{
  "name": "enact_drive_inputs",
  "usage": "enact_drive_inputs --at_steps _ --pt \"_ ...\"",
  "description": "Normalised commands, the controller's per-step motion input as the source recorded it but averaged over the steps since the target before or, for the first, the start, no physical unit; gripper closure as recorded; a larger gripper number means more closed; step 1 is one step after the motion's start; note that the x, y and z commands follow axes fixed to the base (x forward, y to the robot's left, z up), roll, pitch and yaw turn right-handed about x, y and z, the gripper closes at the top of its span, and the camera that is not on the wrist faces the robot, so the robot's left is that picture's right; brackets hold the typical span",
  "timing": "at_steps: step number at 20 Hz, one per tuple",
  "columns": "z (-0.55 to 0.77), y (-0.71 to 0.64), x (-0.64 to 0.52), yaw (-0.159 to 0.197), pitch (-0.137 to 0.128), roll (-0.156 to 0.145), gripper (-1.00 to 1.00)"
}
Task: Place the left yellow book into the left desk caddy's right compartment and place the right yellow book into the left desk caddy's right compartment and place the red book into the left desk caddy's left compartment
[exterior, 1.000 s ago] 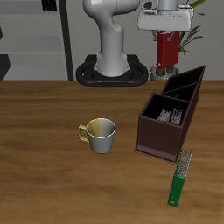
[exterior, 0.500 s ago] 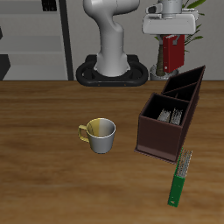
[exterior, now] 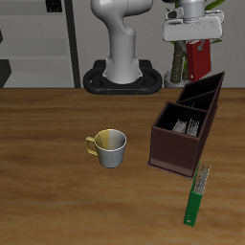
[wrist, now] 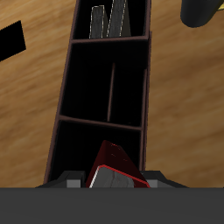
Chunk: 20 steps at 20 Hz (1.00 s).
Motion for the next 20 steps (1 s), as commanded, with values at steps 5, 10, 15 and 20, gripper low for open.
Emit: enact_drive_inputs --at_steps 5,10,15,20 --pt "-0.01 0.04 0.14 0.017 -0.004 0.001 1.00" --pt "-0.04 0.02 0.26 0.018 0.028 -0.001 1.00" --pt "-0.05 0.16 0.04 0.047 0.007 0.017 1.00" --pt "-0.13 0.11 0.06 0.064 0.021 0.003 1.00"
